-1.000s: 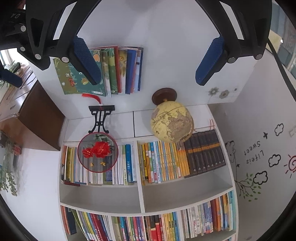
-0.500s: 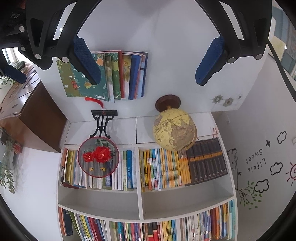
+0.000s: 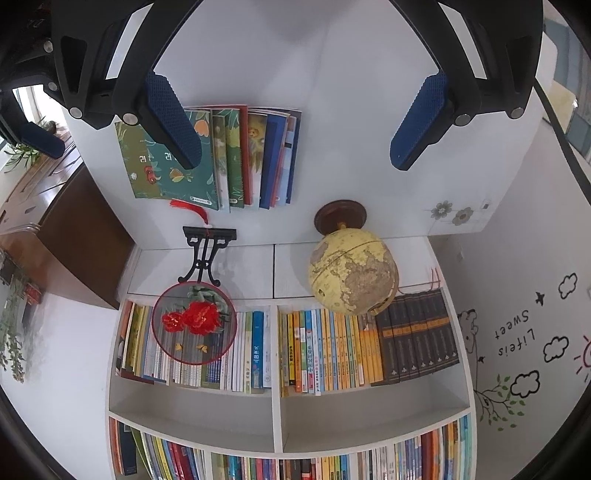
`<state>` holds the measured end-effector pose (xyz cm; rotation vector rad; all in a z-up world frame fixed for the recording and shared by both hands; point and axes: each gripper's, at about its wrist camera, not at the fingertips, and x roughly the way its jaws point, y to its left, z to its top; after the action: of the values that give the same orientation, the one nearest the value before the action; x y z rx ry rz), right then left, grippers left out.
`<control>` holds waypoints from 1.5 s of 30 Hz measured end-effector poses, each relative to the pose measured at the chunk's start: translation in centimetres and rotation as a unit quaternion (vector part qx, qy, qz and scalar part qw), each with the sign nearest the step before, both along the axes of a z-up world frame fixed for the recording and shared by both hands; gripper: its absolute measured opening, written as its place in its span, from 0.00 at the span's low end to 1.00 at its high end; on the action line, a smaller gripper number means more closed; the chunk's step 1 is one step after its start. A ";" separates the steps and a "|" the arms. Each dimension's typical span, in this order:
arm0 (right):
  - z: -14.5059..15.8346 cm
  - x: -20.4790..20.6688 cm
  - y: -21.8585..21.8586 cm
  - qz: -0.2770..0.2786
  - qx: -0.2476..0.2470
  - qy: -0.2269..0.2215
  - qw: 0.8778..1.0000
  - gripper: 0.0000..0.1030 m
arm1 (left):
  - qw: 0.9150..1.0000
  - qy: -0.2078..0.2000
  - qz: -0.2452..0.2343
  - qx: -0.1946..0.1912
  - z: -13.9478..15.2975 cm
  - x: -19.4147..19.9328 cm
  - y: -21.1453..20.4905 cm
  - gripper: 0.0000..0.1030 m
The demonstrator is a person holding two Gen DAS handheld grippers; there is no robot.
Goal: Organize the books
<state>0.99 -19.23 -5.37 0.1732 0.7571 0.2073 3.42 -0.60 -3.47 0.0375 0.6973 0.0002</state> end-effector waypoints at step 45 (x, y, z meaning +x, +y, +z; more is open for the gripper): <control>-25.7 15.1 -16.9 -0.001 0.213 0.160 0.964 0.95 | 0.959 0.165 -0.229 -0.037 -20.1 17.0 -13.7 0.99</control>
<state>16.11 -36.16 -31.02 0.6286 1.0272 0.3444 20.41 -14.27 -23.56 0.1295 1.0092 -0.4858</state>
